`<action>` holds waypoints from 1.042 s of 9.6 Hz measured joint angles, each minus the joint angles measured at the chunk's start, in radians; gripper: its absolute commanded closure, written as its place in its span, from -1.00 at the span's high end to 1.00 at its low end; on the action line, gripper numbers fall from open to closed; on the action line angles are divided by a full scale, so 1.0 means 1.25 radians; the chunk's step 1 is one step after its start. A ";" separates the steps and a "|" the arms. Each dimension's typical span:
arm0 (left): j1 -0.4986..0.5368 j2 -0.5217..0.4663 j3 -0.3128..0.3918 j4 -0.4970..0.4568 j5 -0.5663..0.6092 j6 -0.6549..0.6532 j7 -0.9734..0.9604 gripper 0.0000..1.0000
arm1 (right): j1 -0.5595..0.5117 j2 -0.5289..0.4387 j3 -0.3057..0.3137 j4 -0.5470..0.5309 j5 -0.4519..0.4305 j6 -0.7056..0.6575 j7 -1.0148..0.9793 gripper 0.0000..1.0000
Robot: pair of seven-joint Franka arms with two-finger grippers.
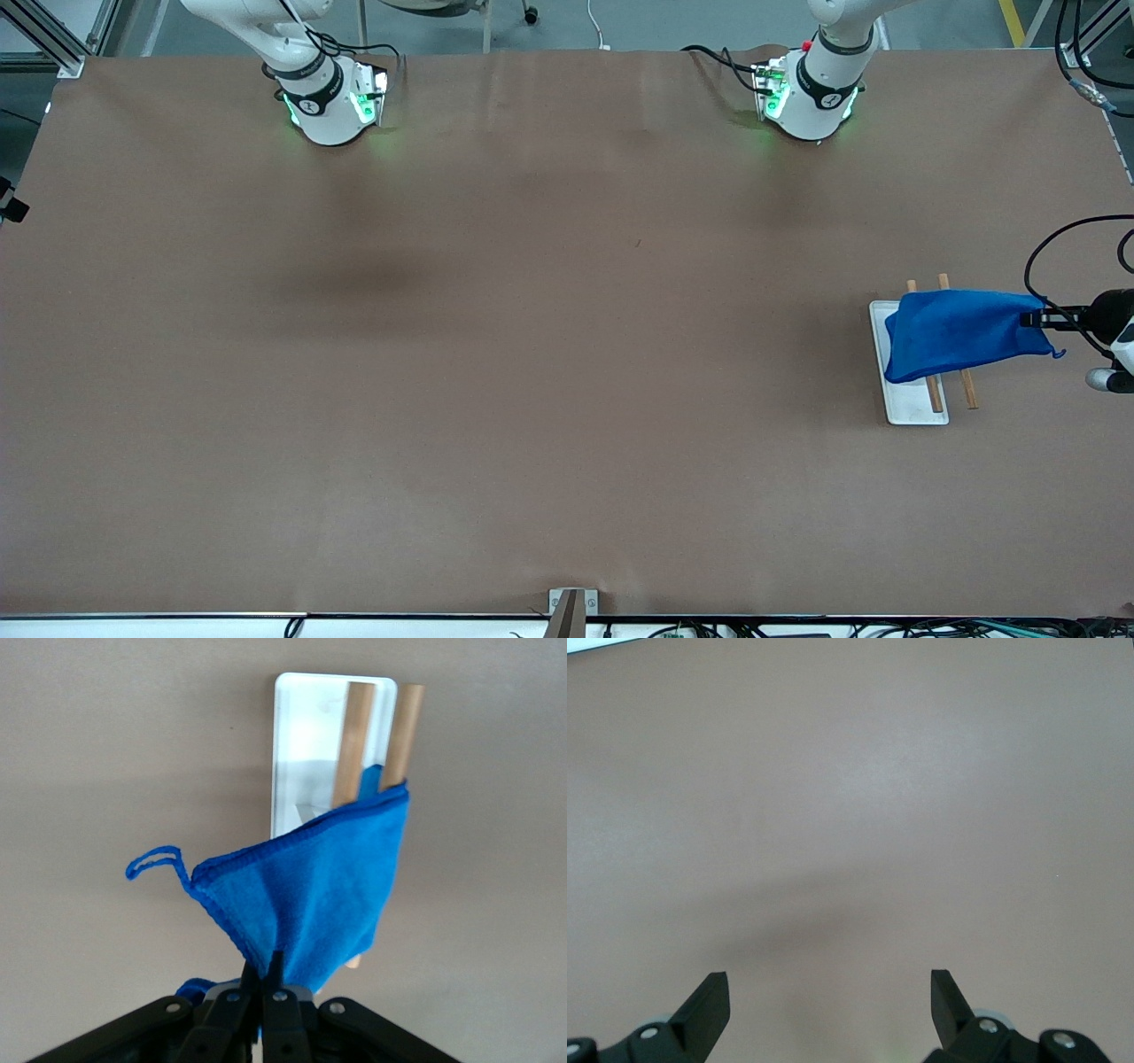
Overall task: Right arm passes towel to left arm to hang
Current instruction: 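Release the towel on the rack and pull the left gripper back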
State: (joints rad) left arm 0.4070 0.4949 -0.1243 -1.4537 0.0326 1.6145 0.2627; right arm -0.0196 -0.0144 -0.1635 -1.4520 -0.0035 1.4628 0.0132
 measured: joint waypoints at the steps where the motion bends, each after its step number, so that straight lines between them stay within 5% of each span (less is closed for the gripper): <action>1: 0.014 0.013 0.000 0.000 0.001 0.016 0.003 -0.98 | 0.009 0.001 0.002 -0.002 -0.004 0.000 0.000 1.00; 4: 0.044 0.044 0.000 0.000 0.039 0.072 0.030 -0.89 | 0.027 0.002 0.006 -0.005 -0.025 -0.001 0.006 1.00; 5: 0.050 0.053 0.000 0.000 0.042 0.086 0.032 -0.26 | 0.032 0.002 0.006 -0.005 -0.031 -0.001 0.013 1.00; 6: 0.052 0.061 0.000 0.000 0.044 0.097 0.033 0.99 | 0.034 0.002 0.006 -0.005 -0.032 -0.002 0.015 1.00; 10: 0.053 0.071 0.000 0.007 0.049 0.120 0.033 1.00 | 0.034 0.002 0.006 -0.005 -0.032 -0.004 0.017 1.00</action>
State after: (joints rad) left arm 0.4737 0.5838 -0.1245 -1.4455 0.0934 1.7642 0.3043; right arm 0.0235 -0.0116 -0.1564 -1.4588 -0.0432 1.4574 0.0345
